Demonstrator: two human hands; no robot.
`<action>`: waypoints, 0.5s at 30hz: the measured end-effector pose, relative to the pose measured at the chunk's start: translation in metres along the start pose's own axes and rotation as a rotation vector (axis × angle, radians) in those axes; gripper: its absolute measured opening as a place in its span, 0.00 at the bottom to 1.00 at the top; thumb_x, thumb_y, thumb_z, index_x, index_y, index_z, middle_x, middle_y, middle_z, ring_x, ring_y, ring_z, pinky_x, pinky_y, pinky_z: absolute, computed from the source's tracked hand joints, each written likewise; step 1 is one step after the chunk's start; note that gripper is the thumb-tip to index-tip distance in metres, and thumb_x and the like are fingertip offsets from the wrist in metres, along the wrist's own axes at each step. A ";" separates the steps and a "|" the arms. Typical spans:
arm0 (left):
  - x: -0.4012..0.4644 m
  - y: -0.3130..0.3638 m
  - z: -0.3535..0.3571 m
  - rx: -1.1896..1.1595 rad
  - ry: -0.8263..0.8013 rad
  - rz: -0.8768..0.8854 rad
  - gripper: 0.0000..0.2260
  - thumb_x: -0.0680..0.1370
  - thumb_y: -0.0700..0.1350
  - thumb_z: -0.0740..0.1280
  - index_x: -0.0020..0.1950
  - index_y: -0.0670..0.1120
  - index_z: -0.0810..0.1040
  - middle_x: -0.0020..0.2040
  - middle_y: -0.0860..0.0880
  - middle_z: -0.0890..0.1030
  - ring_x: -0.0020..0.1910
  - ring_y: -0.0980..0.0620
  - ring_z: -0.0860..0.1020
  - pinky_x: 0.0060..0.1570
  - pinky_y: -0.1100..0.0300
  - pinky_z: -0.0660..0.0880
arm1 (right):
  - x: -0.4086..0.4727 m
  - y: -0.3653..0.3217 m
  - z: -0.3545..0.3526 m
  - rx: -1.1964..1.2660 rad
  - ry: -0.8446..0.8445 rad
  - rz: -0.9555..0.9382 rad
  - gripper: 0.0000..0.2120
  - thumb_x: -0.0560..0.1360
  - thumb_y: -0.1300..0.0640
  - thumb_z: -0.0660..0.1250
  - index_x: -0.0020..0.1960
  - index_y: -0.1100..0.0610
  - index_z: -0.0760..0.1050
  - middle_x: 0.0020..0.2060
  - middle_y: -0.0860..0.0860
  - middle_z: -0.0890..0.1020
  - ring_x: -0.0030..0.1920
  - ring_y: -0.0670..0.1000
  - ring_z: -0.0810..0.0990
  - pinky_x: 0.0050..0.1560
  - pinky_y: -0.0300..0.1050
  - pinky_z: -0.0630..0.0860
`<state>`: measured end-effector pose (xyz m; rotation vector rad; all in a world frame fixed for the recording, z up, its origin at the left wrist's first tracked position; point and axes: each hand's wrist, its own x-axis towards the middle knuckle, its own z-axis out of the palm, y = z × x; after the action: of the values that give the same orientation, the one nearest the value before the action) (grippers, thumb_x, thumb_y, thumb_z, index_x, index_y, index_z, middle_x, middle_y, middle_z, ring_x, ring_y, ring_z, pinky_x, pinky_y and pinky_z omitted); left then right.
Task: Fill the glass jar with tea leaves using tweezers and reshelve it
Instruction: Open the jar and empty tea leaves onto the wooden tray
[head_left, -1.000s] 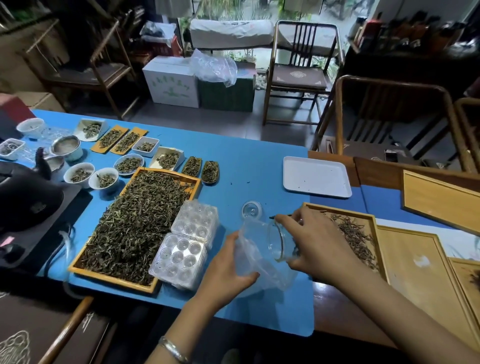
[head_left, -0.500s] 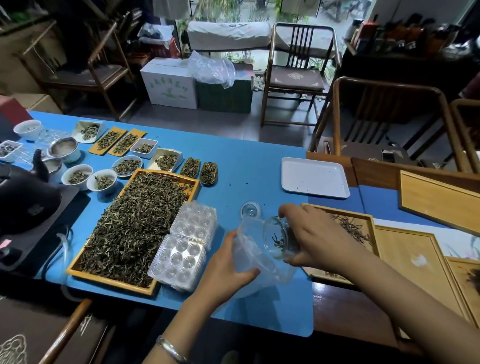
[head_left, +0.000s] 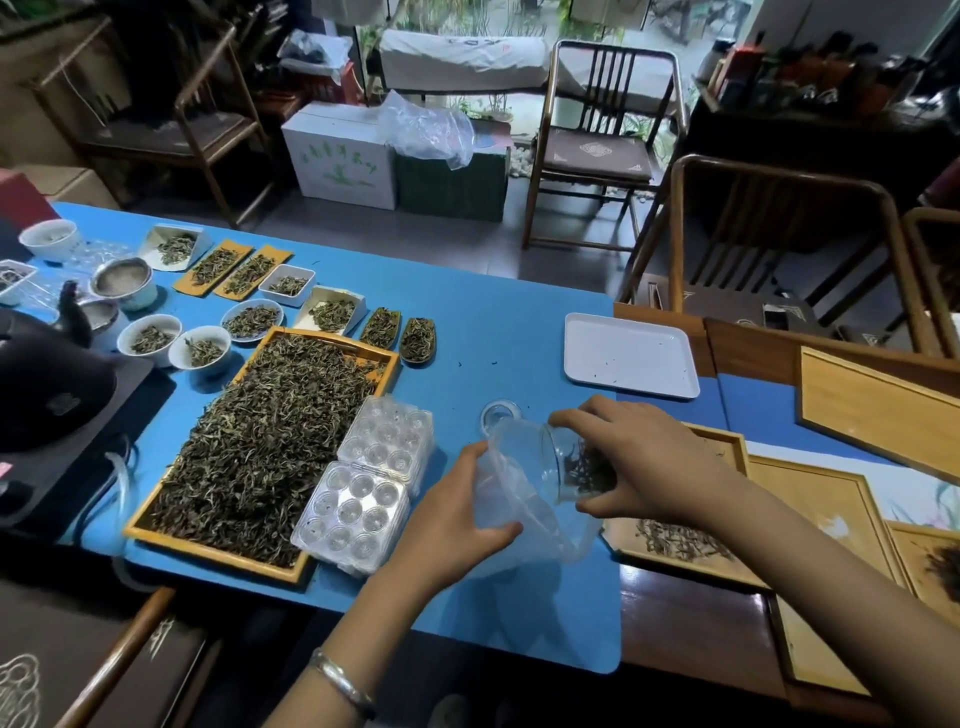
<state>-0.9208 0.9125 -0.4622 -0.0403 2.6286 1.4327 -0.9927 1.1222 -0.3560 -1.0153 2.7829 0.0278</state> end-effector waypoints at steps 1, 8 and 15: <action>0.002 0.001 -0.001 0.012 -0.010 0.002 0.36 0.68 0.58 0.74 0.71 0.63 0.58 0.65 0.59 0.75 0.62 0.55 0.75 0.58 0.54 0.75 | 0.001 0.002 0.000 -0.007 -0.007 -0.004 0.39 0.63 0.40 0.72 0.70 0.42 0.59 0.55 0.47 0.72 0.48 0.52 0.74 0.47 0.45 0.72; 0.007 0.000 0.000 0.130 -0.060 0.010 0.38 0.71 0.53 0.74 0.75 0.57 0.55 0.69 0.52 0.73 0.65 0.49 0.73 0.59 0.53 0.74 | 0.007 0.005 0.005 -0.090 -0.065 -0.037 0.40 0.63 0.38 0.71 0.70 0.42 0.58 0.53 0.48 0.73 0.47 0.52 0.76 0.45 0.46 0.74; 0.023 -0.005 0.006 0.361 -0.107 0.054 0.40 0.72 0.53 0.71 0.78 0.55 0.51 0.69 0.50 0.72 0.63 0.46 0.75 0.55 0.49 0.76 | 0.011 0.009 0.034 -0.010 -0.087 -0.012 0.39 0.63 0.38 0.71 0.69 0.44 0.61 0.52 0.48 0.74 0.48 0.52 0.76 0.45 0.50 0.76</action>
<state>-0.9428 0.9162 -0.4730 0.1442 2.7706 0.9247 -1.0018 1.1248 -0.3921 -1.0076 2.7007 0.0823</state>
